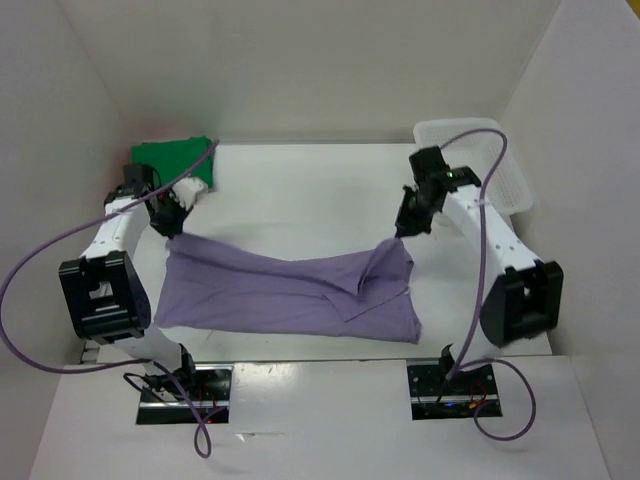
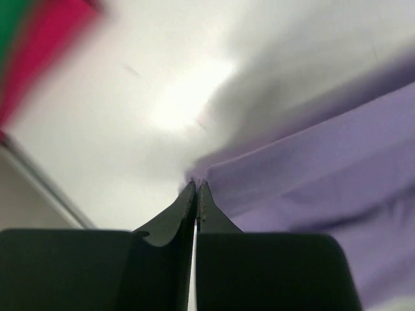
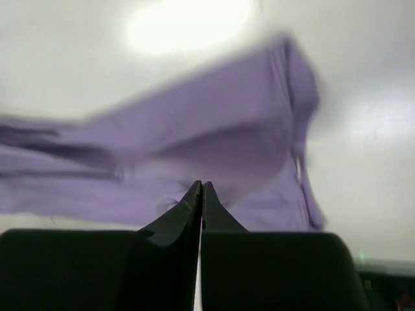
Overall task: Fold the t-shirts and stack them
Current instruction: Fold the other side of the tshirt into a rectangle
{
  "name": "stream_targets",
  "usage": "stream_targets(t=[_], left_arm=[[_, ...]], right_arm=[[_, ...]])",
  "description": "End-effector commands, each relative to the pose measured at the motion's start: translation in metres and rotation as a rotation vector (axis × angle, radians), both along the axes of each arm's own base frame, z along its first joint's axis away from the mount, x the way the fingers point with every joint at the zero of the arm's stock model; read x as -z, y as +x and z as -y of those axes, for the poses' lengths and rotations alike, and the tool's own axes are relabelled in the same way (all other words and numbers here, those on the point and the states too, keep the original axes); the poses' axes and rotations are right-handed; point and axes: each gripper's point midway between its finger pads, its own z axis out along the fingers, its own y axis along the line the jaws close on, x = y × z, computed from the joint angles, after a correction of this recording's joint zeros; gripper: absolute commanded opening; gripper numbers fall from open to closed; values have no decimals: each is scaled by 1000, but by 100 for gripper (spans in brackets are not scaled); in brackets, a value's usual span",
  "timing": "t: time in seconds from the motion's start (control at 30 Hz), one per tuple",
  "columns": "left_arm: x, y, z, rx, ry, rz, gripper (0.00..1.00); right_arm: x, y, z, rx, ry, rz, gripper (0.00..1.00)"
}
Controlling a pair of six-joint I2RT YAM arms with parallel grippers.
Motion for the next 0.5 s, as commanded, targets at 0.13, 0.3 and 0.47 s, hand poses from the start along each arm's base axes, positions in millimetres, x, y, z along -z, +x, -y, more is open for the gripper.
stream_targets(t=[0.13,0.3,0.47], left_arm=[[-65,97,0,-205,-190,285,0],[-53,89,4,-202,-204,260,0],[-43,75,2,-165,-153,256,0]], right_arm=[[-72,146,10,41,-112,334,0],[-70,145,10,31,-120,326,0],[-63,130,12,25,-110,320,0]])
